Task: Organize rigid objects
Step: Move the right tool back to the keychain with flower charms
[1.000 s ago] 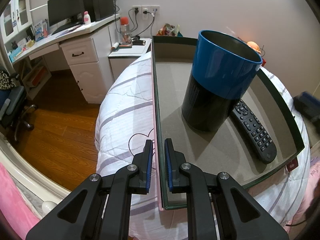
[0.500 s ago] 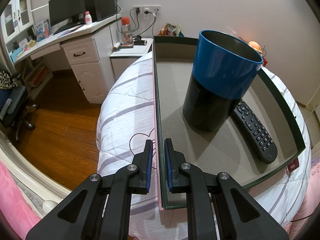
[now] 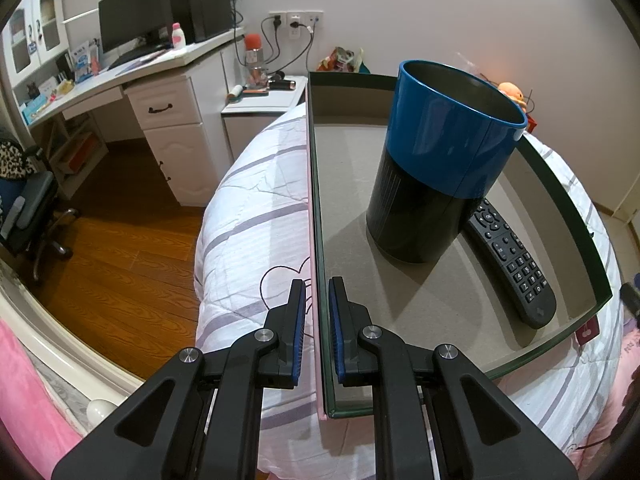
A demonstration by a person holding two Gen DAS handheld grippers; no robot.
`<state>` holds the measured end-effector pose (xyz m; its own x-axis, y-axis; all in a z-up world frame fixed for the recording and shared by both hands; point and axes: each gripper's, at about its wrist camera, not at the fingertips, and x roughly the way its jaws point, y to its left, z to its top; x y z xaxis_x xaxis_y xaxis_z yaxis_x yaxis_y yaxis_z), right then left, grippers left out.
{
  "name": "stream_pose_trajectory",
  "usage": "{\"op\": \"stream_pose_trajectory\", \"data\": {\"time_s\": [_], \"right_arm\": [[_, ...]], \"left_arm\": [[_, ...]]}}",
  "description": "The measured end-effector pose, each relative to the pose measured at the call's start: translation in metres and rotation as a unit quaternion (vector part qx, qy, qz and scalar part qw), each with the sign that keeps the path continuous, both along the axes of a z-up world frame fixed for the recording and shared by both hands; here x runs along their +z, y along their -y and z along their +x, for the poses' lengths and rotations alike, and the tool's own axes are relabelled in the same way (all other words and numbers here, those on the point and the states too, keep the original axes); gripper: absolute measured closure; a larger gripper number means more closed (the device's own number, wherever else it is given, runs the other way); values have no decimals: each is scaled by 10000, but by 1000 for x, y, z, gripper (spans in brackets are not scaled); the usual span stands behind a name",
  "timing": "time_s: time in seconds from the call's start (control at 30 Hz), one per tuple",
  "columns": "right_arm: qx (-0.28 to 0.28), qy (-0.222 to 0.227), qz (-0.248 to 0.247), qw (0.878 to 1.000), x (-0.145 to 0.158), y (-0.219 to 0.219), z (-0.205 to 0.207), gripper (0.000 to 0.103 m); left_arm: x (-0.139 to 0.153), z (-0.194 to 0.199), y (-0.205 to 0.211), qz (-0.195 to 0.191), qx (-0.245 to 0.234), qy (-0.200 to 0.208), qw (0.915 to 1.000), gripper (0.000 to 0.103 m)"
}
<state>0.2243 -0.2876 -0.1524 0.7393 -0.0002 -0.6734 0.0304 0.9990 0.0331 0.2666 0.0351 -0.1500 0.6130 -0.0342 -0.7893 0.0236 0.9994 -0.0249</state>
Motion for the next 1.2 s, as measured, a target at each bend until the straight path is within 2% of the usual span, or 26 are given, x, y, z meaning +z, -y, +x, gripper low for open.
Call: {"op": "stream_pose_trajectory", "data": {"time_s": [0.3,0.47,0.63,0.77,0.93,1.2], "right_arm": [[211,-345,-28,9992,-23,-13,18,0],[295,-484,-319,9979,-27,-27,30,0],[238,-433,-218,9985,-23,-26,31,0],[220,-331,51,9992,-16,-25,32,0],[208,-511,-81,9984,-23,-31,46,0],[-418,-567,-136,9974,-23,6,43,0]], "left_arm": [[1,-1,-1,8,4,-6,10000,92],[1,-1,-1,12,-1,-11,10000,92],[1,-1,-1,9,-1,-8,10000,92],[1,-1,0,9,2,-12,10000,92],[1,-1,-1,-8,-7,-23,10000,91],[0,0,1,16,0,-22,10000,91]]}}
